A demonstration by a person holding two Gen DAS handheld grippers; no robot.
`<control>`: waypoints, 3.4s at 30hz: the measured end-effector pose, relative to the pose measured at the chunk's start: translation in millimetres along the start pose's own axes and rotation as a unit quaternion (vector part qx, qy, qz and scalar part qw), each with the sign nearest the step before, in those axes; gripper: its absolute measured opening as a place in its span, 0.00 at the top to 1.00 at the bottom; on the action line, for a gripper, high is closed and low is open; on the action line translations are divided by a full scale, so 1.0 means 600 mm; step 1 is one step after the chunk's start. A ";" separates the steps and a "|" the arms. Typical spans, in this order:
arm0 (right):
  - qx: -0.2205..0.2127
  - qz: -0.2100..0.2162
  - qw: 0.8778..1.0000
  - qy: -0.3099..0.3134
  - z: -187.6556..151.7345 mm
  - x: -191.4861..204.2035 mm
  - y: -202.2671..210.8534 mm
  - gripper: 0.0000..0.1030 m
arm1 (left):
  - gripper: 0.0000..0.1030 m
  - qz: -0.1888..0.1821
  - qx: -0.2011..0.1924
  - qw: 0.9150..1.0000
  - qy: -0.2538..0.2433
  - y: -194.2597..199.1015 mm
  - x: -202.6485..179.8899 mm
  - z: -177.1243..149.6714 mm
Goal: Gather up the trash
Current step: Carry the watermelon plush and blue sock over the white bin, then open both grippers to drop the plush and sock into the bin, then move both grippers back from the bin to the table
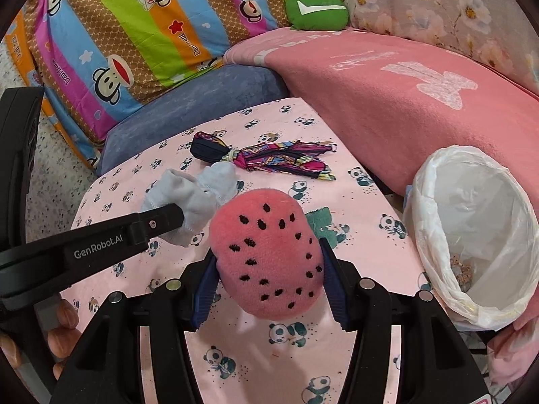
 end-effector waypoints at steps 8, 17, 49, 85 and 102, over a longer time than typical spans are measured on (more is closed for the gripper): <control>-0.016 -0.012 0.999 -0.037 -0.006 -0.076 0.035 0.48 | 0.72 -0.006 0.010 0.999 -0.034 -0.006 -0.078 -0.023; -0.040 -0.026 0.995 -0.092 -0.006 -0.185 0.075 0.48 | 0.72 -0.014 0.017 0.997 -0.078 -0.014 -0.169 -0.035; -0.068 -0.062 0.973 -0.212 -0.031 -0.428 0.118 0.47 | 0.70 -0.043 0.052 0.979 -0.191 -0.078 -0.429 -0.059; -0.067 -0.075 0.973 -0.208 0.004 -0.423 0.094 0.27 | 0.34 -0.007 0.031 0.990 -0.134 -0.083 -0.334 -0.026; -0.044 -0.064 0.984 -0.162 0.001 -0.331 0.064 0.27 | 0.31 0.003 0.027 0.996 -0.087 -0.068 -0.246 -0.021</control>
Point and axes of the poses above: each gripper's, at about its wrist camera, not at the fingertips, and y roughly against the way its jaws point, x to its left, z to its top, the point moved 10 cm from there along -y, roughly the way its jaws point, and after that the axes turned 9 degrees about x, right-handed, at the moved point
